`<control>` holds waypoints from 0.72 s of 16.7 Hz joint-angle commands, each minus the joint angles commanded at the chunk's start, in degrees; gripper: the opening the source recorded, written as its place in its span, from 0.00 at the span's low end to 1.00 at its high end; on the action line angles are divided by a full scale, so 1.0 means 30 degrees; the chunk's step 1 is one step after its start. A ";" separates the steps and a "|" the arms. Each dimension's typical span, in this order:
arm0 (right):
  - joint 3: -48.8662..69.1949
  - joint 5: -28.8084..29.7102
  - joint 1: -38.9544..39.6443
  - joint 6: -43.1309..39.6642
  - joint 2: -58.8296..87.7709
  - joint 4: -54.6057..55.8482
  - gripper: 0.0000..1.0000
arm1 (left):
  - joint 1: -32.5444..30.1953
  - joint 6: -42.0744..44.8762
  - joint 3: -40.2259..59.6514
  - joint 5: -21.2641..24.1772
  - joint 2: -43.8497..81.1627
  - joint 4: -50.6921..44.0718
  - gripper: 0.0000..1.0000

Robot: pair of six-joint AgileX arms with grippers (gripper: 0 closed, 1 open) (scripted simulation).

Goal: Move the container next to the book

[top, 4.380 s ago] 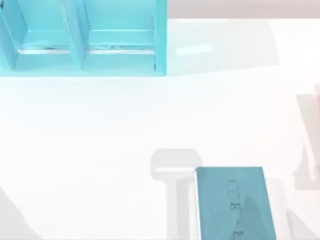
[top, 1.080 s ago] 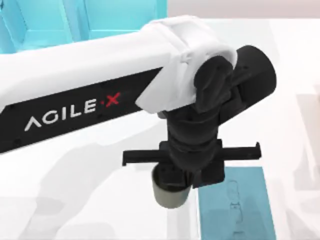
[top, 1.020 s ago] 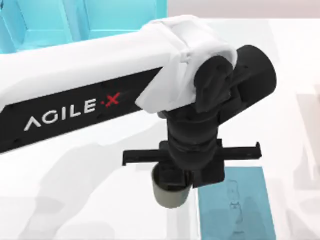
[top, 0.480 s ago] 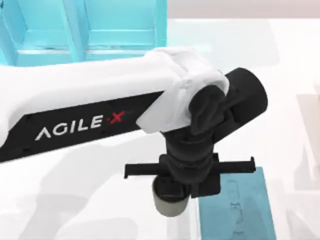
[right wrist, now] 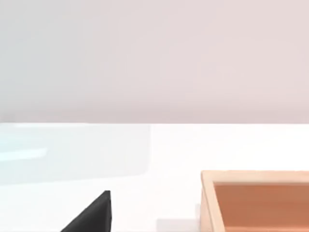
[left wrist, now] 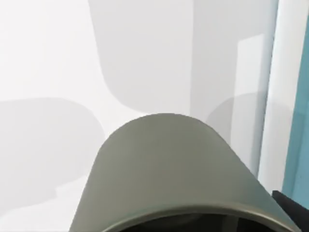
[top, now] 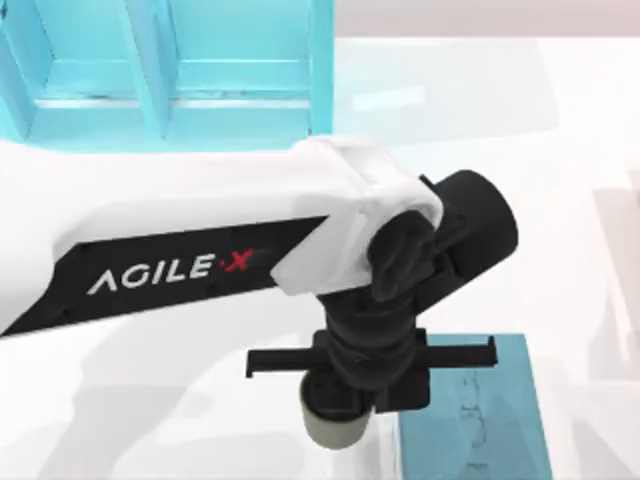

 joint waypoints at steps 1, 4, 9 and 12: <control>0.0000 0.0000 0.0000 0.0000 0.0000 0.0000 1.00 | 0.0000 0.0000 0.0000 0.0000 0.0000 0.0000 0.08; 0.0000 0.0000 0.0000 0.0000 0.0000 0.0000 1.00 | 0.0000 0.0000 0.0000 0.0000 0.0000 0.0000 0.30; 0.0000 0.0000 0.0000 0.0000 0.0000 0.0000 1.00 | 0.0000 0.0000 0.0000 0.0000 0.0000 0.0000 0.68; 0.0000 0.0000 0.0000 0.0000 0.0000 0.0000 1.00 | 0.0000 0.0000 0.0000 0.0000 0.0000 0.0000 0.90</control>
